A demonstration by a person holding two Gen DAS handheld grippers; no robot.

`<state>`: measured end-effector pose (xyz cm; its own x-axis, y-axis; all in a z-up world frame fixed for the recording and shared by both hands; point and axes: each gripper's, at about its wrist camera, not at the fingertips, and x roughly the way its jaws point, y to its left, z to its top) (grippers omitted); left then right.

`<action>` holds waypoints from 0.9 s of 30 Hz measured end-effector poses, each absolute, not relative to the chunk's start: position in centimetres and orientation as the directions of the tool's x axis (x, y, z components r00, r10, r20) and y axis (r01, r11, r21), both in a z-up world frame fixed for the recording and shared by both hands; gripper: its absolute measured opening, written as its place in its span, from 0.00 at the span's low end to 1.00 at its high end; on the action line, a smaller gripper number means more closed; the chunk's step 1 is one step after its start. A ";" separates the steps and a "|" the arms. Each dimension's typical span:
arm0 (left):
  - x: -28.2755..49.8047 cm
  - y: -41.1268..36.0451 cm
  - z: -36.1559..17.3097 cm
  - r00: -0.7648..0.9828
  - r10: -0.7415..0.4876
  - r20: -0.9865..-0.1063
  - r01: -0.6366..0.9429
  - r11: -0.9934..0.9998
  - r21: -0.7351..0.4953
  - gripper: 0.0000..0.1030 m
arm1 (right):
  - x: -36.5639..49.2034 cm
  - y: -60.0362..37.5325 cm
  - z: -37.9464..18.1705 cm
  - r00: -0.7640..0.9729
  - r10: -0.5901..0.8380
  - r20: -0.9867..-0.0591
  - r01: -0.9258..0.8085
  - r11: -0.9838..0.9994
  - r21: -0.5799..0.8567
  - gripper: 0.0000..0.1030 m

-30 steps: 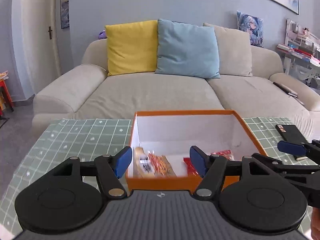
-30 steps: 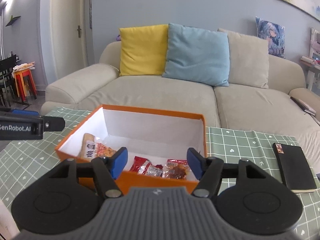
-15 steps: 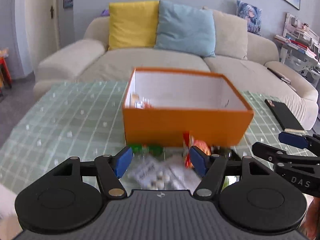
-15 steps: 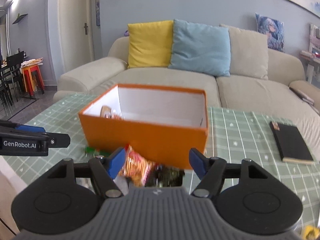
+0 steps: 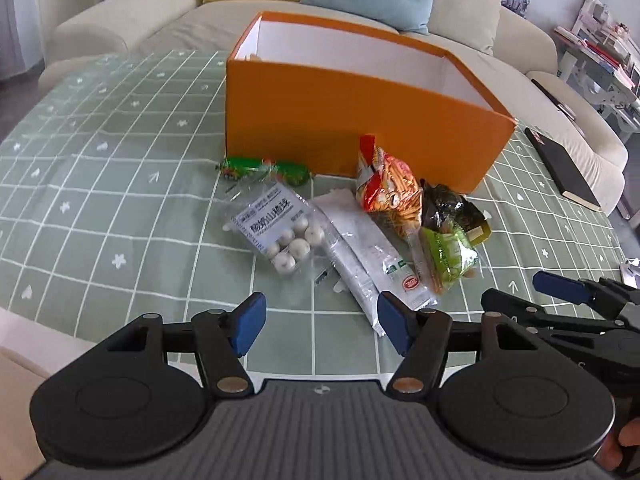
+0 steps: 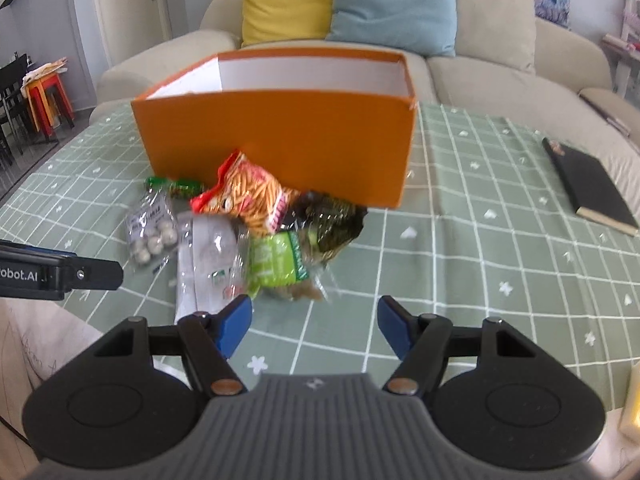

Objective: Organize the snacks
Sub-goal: 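Withdraw both tools from the box back toward the snack pile, then grasp the yogurt hawthorn ball pack with the left tool while the right tool grasps the green pickle packet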

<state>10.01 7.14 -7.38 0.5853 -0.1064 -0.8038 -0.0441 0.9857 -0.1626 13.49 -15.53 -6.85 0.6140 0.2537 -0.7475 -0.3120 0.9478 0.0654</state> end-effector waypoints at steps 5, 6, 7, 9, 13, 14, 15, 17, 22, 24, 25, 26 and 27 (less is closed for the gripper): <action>10.2 7.7 -7.8 0.595 -0.098 -0.798 -0.070 0.983 -0.173 0.75 | 14.1 -15.3 -7.4 0.601 0.264 -0.754 -0.311 0.947 0.083 0.66; 10.5 7.8 -7.9 0.599 -0.099 -0.794 -0.077 0.980 -0.181 0.76 | 14.3 -15.3 -7.4 0.602 0.268 -0.752 -0.307 0.947 0.093 0.66; 10.8 7.9 -8.0 0.603 -0.099 -0.791 -0.088 0.978 -0.189 0.80 | 14.4 -15.3 -7.4 0.603 0.273 -0.750 -0.302 0.948 0.102 0.66; 11.4 8.1 -8.1 0.608 -0.093 -0.788 -0.116 0.972 -0.204 0.85 | 14.7 -15.0 -7.3 0.609 0.285 -0.740 -0.306 0.945 0.113 0.68; 12.6 8.4 -8.7 0.605 -0.089 -0.791 -0.172 0.956 -0.239 0.85 | 15.3 -14.2 -7.3 0.618 0.296 -0.729 -0.316 0.942 0.114 0.76; 12.9 8.4 -8.8 0.604 -0.082 -0.793 -0.188 0.952 -0.241 0.86 | 15.5 -14.1 -7.5 0.616 0.297 -0.730 -0.314 0.942 0.118 0.77; 13.2 8.4 -8.9 0.603 -0.074 -0.795 -0.203 0.949 -0.242 0.87 | 15.7 -14.0 -7.6 0.613 0.298 -0.731 -0.312 0.942 0.122 0.77; 13.9 8.3 -9.1 0.600 -0.061 -0.797 -0.231 0.942 -0.246 0.87 | 16.2 -13.6 -8.0 0.604 0.297 -0.739 -0.305 0.943 0.129 0.77; 15.3 8.6 -9.8 0.599 -0.038 -0.800 -0.306 0.912 -0.273 0.87 | 17.5 -13.1 -8.6 0.601 0.295 -0.743 -0.290 0.947 0.142 0.75; 15.8 8.8 -10.2 0.592 -0.019 -0.805 -0.342 0.899 -0.272 0.87 | 17.9 -12.8 -8.7 0.604 0.292 -0.742 -0.290 0.947 0.137 0.74; 16.0 8.8 -10.3 0.589 -0.014 -0.808 -0.352 0.895 -0.272 0.87 | 18.1 -12.7 -8.8 0.604 0.290 -0.742 -0.290 0.947 0.135 0.71; 16.3 8.9 -10.4 0.583 -0.010 -0.812 -0.362 0.892 -0.271 0.87 | 18.2 -12.6 -8.9 0.604 0.288 -0.744 -0.290 0.948 0.132 0.68; 16.5 8.9 -10.6 0.578 -0.007 -0.816 -0.372 0.888 -0.271 0.87 | 18.4 -12.5 -9.0 0.601 0.284 -0.747 -0.289 0.949 0.128 0.67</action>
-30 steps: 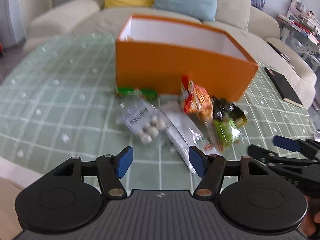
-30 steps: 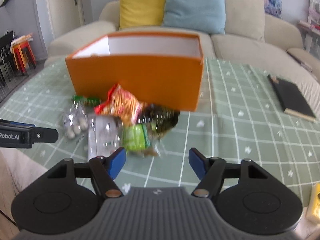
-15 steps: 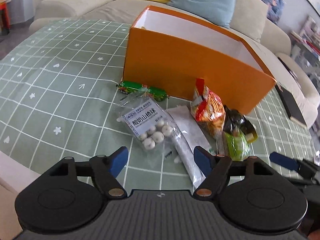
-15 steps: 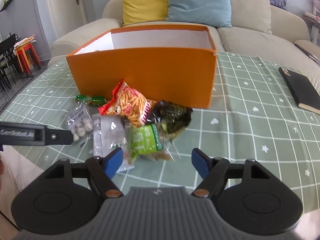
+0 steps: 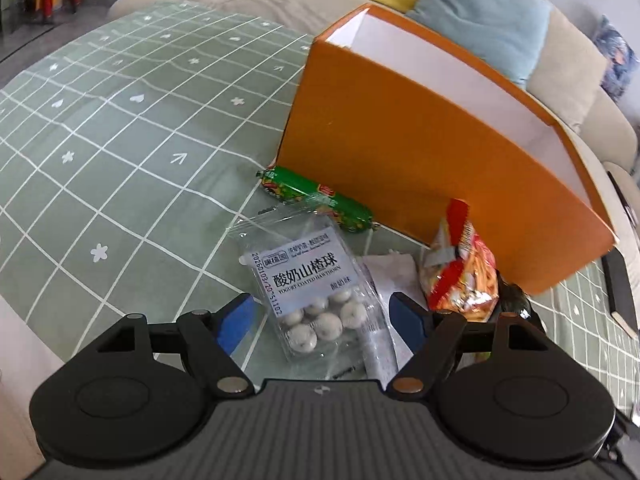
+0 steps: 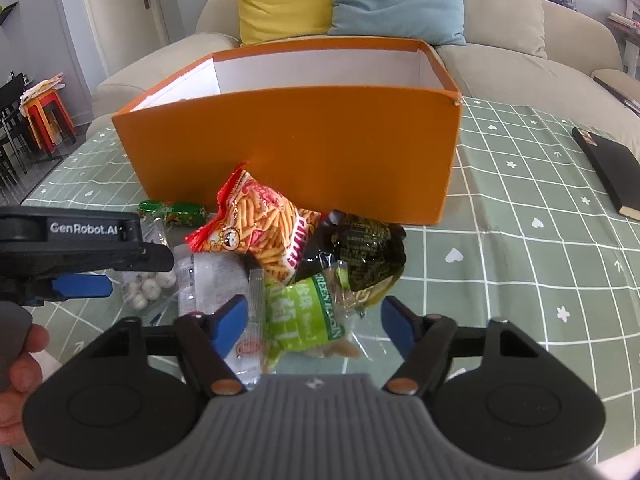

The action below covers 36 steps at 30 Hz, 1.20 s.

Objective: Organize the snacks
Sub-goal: 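Grasp the yogurt hawthorn ball pack with the left tool while the right tool grasps the green pickle packet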

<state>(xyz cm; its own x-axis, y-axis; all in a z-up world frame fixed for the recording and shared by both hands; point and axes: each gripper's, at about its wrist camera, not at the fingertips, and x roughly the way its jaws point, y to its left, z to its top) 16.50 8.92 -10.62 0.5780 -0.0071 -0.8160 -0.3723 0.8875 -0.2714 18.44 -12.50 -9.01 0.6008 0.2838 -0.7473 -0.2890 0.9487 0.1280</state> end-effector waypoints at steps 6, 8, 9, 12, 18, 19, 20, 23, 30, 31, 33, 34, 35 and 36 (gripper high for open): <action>17.3 9.0 -11.4 0.565 0.009 -0.825 -0.405 0.875 -0.267 0.90 | 19.0 -12.5 -9.8 0.591 0.278 -0.757 -0.285 0.950 0.127 0.61; 17.5 8.8 -11.3 0.562 0.023 -0.827 -0.394 0.886 -0.243 0.90 | 19.1 -12.6 -9.8 0.591 0.281 -0.756 -0.287 0.949 0.129 0.61; 17.5 8.7 -11.3 0.561 0.026 -0.828 -0.387 0.892 -0.234 0.90 | 19.1 -12.6 -9.8 0.591 0.283 -0.756 -0.289 0.949 0.129 0.60; 17.4 8.5 -11.3 0.553 0.026 -0.833 -0.364 0.907 -0.213 0.90 | 19.0 -12.6 -9.8 0.592 0.287 -0.753 -0.295 0.947 0.129 0.60; 17.3 7.8 -11.2 0.494 0.076 -0.866 -0.305 0.948 -0.090 0.83 | 18.7 -12.7 -9.6 0.591 0.282 -0.756 -0.298 0.947 0.120 0.59; 17.1 7.8 -11.2 0.485 0.075 -0.871 -0.291 0.953 -0.080 0.82 | 18.6 -12.8 -9.6 0.590 0.280 -0.757 -0.298 0.947 0.117 0.59; 17.0 7.8 -11.2 0.475 0.073 -0.877 -0.276 0.959 -0.070 0.81 | 18.4 -12.8 -9.5 0.588 0.279 -0.759 -0.299 0.947 0.116 0.58; 16.3 7.7 -11.1 0.442 0.076 -0.894 -0.227 0.973 -0.030 0.78 | 17.9 -13.1 -9.3 0.581 0.274 -0.766 -0.302 0.947 0.109 0.58; 15.0 7.4 -11.2 0.436 0.104 -0.894 -0.157 0.987 0.038 0.79 | 16.7 -14.1 -9.2 0.583 0.263 -0.769 -0.306 0.947 0.093 0.59; 15.0 7.4 -11.3 0.443 0.100 -0.891 -0.149 0.988 0.037 0.82 | 16.5 -14.2 -9.1 0.585 0.264 -0.767 -0.305 0.948 0.094 0.60; 14.9 7.2 -11.3 0.476 0.093 -0.874 -0.132 0.991 0.033 0.86 | 16.1 -14.2 -9.1 0.595 0.261 -0.760 -0.311 0.947 0.082 0.60; 14.8 7.1 -11.5 0.495 0.097 -0.863 -0.128 0.991 0.039 0.86 | 15.9 -14.2 -9.0 0.603 0.257 -0.755 -0.316 0.946 0.070 0.60; 14.8 7.0 -11.6 0.504 0.107 -0.857 -0.124 0.991 0.050 0.86 | 15.7 -14.2 -9.1 0.609 0.254 -0.751 -0.322 0.945 0.058 0.60; 14.8 6.9 -11.7 0.513 0.113 -0.851 -0.119 0.991 0.059 0.86 | 15.4 -14.1 -9.0 0.617 0.247 -0.747 -0.328 0.944 0.041 0.60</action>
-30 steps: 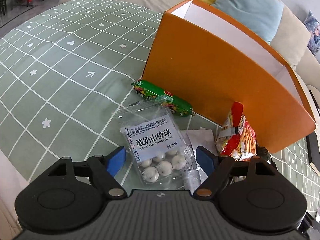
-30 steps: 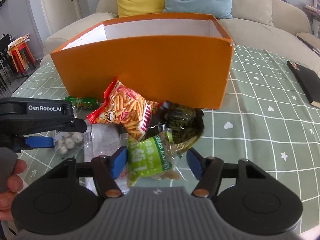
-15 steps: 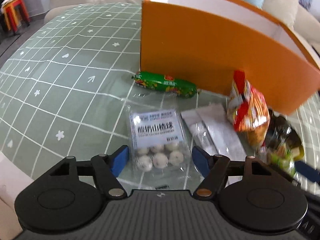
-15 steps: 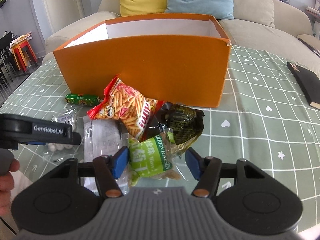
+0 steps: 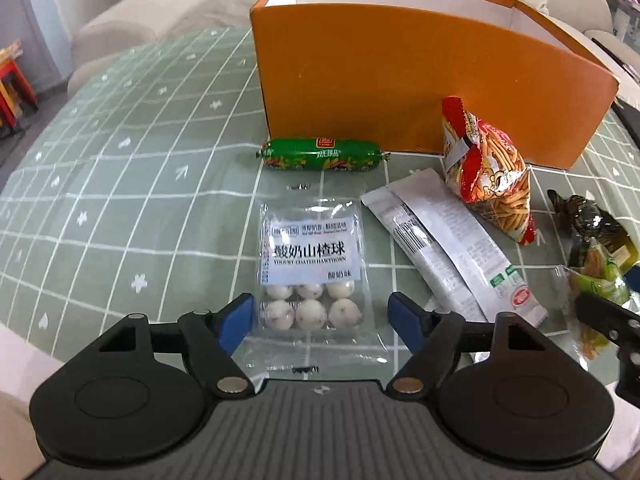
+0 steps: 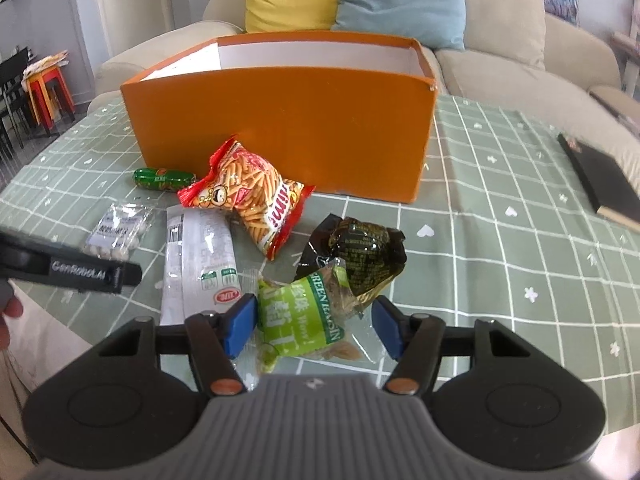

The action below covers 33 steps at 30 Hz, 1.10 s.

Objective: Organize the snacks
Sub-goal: 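Grasp the yogurt hawthorn ball pack with the left tool while the right tool grasps the green pickle packet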

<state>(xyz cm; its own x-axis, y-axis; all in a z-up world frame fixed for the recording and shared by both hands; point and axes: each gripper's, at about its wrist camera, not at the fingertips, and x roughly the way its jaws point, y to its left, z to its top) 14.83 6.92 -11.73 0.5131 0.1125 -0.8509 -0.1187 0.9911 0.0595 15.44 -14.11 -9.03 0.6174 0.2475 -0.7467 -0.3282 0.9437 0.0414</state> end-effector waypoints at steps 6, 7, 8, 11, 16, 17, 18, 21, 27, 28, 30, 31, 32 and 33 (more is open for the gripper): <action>14.8 7.0 -12.0 0.547 0.117 -0.829 -0.119 0.991 0.061 0.87 | 13.3 -13.0 -8.2 0.705 0.221 -0.673 -0.385 0.917 -0.102 0.70; 14.8 7.1 -12.0 0.550 0.113 -0.828 -0.122 0.991 0.054 0.87 | 13.1 -12.8 -8.2 0.713 0.229 -0.663 -0.398 0.910 -0.114 0.69; 14.8 7.1 -12.1 0.552 0.108 -0.827 -0.125 0.991 0.046 0.87 | 13.0 -12.7 -8.1 0.715 0.233 -0.659 -0.408 0.904 -0.123 0.67; 14.9 7.3 -12.1 0.557 0.095 -0.825 -0.126 0.992 0.029 0.86 | 12.9 -12.3 -8.7 0.692 0.233 -0.684 -0.430 0.893 -0.130 0.57; 14.8 7.4 -12.2 0.570 0.079 -0.818 -0.120 0.993 0.013 0.78 | 13.2 -12.3 -9.7 0.668 0.234 -0.706 -0.431 0.895 -0.111 0.55; 14.8 7.4 -12.1 0.572 0.073 -0.817 -0.116 0.993 0.008 0.75 | 13.3 -12.3 -9.7 0.666 0.235 -0.708 -0.429 0.897 -0.106 0.55; 14.7 7.3 -12.1 0.575 0.070 -0.815 -0.110 0.994 0.008 0.69 | 13.3 -12.4 -9.8 0.662 0.236 -0.711 -0.426 0.899 -0.098 0.55; 14.6 6.9 -12.0 0.577 0.069 -0.814 -0.101 0.995 0.013 0.68 | 13.8 -12.8 -10.3 0.641 0.231 -0.732 -0.406 0.911 -0.068 0.55; 14.2 6.9 -11.9 0.575 0.065 -0.816 -0.096 0.995 0.011 0.66 | 13.7 -12.7 -10.4 0.643 0.217 -0.735 -0.404 0.911 -0.084 0.47; 14.1 6.8 -11.8 0.574 0.066 -0.816 -0.093 0.996 0.015 0.66 | 13.7 -12.7 -10.3 0.643 0.221 -0.734 -0.406 0.910 -0.082 0.46; 13.9 6.6 -11.7 0.572 0.066 -0.818 -0.090 0.996 0.017 0.66 | 13.5 -12.7 -9.9 0.645 0.228 -0.730 -0.408 0.910 -0.077 0.45; 13.8 6.6 -11.6 0.573 0.063 -0.817 -0.092 0.996 0.012 0.66 | 13.4 -12.8 -9.7 0.649 0.231 -0.725 -0.411 0.908 -0.078 0.45; 13.6 6.6 -11.4 0.573 0.058 -0.818 -0.098 0.995 0.002 0.66 | 13.3 -12.7 -9.3 0.656 0.238 -0.717 -0.416 0.906 -0.079 0.44; 13.5 6.7 -11.1 0.575 0.054 -0.816 -0.104 0.995 -0.008 0.66 | 13.1 -12.7 -9.0 0.661 0.246 -0.709 -0.421 0.904 -0.078 0.44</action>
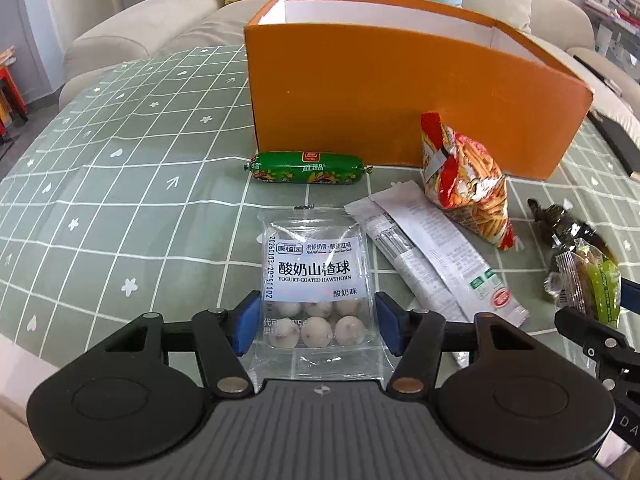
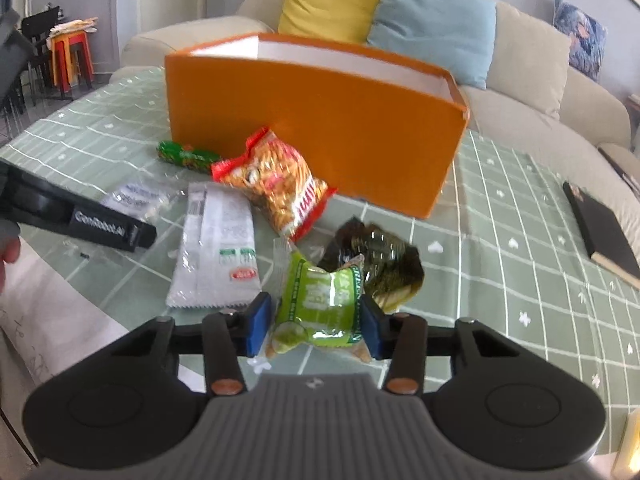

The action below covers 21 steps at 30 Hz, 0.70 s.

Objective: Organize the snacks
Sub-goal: 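Grasp the yogurt hawthorn ball pack with the left tool while the right tool grasps the green pickle packet, then carry both packs over the orange box and open both tools to drop them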

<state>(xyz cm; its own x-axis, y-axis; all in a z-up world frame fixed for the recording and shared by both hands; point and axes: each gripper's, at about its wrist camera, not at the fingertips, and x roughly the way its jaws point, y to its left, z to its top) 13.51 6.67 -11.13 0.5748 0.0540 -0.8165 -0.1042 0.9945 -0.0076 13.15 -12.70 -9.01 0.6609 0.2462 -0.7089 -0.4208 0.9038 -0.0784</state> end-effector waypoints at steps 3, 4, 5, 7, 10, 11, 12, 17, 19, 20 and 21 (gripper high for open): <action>13.1 6.6 -10.2 0.594 0.051 -0.803 -0.112 0.993 -0.020 0.66 | 12.9 -12.8 -8.1 0.666 0.276 -0.693 -0.437 0.897 -0.062 0.44; 12.9 6.6 -9.8 0.599 0.051 -0.799 -0.113 0.993 -0.021 0.66 | 12.8 -12.8 -7.8 0.667 0.285 -0.689 -0.440 0.896 -0.055 0.44; 12.7 6.5 -9.4 0.606 0.047 -0.794 -0.112 0.993 -0.026 0.66 | 12.7 -12.9 -7.6 0.669 0.290 -0.684 -0.439 0.897 -0.050 0.43; 12.3 6.5 -8.6 0.618 0.031 -0.786 -0.103 0.994 -0.042 0.66 | 12.8 -13.2 -6.9 0.673 0.305 -0.674 -0.434 0.901 -0.026 0.43; 11.9 6.6 -7.2 0.631 -0.015 -0.776 -0.083 0.993 -0.087 0.66 | 13.0 -13.7 -5.7 0.687 0.321 -0.652 -0.418 0.908 0.005 0.43; 11.9 6.6 -6.7 0.636 -0.023 -0.771 -0.081 0.992 -0.096 0.66 | 13.1 -13.8 -5.3 0.693 0.325 -0.644 -0.415 0.910 0.013 0.43; 11.9 6.5 -6.2 0.642 -0.024 -0.766 -0.080 0.992 -0.099 0.66 | 13.2 -14.0 -4.9 0.696 0.331 -0.637 -0.413 0.911 0.022 0.43; 12.7 5.9 -3.1 0.690 -0.035 -0.723 -0.040 0.995 -0.087 0.66 | 14.4 -14.7 -2.6 0.727 0.346 -0.593 -0.404 0.914 0.037 0.42; 13.5 5.4 -1.6 0.710 -0.044 -0.703 -0.013 0.997 -0.075 0.66 | 15.1 -14.7 -1.5 0.740 0.354 -0.571 -0.410 0.911 0.033 0.42; 13.9 5.3 -0.9 0.718 -0.046 -0.694 -0.006 0.997 -0.071 0.66 | 15.5 -14.8 -1.0 0.745 0.360 -0.562 -0.416 0.909 0.031 0.42; 14.4 5.1 -0.2 0.729 -0.048 -0.683 0.003 0.998 -0.067 0.66 | 16.0 -14.7 -0.4 0.752 0.366 -0.548 -0.423 0.906 0.024 0.42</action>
